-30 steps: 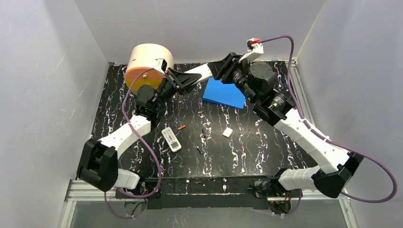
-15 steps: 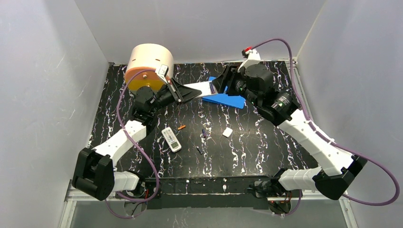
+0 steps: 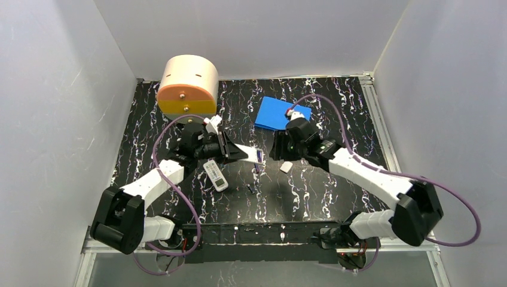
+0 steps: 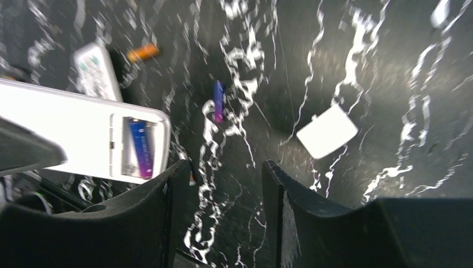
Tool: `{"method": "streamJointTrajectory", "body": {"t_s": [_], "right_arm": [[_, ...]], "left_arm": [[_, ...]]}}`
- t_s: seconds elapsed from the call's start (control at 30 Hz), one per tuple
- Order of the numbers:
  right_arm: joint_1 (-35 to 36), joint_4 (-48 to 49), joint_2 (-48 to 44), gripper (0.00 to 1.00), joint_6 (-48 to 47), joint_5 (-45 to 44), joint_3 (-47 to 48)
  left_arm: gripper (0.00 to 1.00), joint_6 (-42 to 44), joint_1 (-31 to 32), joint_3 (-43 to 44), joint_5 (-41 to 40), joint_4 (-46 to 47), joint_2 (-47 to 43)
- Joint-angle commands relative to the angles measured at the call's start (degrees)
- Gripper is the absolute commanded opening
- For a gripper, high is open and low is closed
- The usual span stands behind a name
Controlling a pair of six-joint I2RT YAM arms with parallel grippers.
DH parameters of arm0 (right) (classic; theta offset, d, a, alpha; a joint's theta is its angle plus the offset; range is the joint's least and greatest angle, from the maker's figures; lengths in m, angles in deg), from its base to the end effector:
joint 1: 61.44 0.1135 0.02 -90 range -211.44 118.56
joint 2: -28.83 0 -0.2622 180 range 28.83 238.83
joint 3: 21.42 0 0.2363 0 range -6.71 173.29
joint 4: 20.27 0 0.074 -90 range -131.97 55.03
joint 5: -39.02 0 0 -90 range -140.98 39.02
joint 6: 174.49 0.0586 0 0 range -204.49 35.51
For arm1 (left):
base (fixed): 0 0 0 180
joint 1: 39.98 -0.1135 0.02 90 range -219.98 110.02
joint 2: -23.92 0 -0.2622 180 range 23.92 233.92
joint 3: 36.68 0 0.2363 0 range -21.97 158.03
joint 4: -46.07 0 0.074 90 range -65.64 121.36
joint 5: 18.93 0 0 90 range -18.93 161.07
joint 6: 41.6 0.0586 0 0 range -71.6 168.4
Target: Load the batteries into the remote control
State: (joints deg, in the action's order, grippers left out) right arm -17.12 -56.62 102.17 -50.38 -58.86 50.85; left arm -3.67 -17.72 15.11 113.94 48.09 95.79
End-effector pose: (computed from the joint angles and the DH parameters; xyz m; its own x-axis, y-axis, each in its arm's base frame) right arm 0.2102 0.1940 0.2800 -0.7044 0.0886 -0.7043 -0.2647 0.8878 0.3764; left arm 0.2362 -0.1398 0.2453 -0.8675 -0.2695 -0.4181 0.3123 0.3590 -0.8795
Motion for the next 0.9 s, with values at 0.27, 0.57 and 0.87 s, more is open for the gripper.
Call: {"method": "streamJointTrajectory", "body": {"t_s": [0.27, 0.57, 0.87], "right_arm": [[-0.19, 1.85, 10.66, 0.52, 8.32, 4.06, -5.33], [-0.2, 6.23, 10.06, 0.46, 15.42, 3.5, -10.98], [-0.28, 8.72, 8.78, 0.46, 17.78, 4.75, -14.87]], "left_arm": [[0.0, 12.39, 8.6, 14.82, -20.22, -37.46, 3.84], [0.0, 9.23, 18.56, 24.34, -33.36, -50.45, 13.46], [0.0, 9.5, 24.75, 33.99, -41.6, -55.7, 20.62]]}}
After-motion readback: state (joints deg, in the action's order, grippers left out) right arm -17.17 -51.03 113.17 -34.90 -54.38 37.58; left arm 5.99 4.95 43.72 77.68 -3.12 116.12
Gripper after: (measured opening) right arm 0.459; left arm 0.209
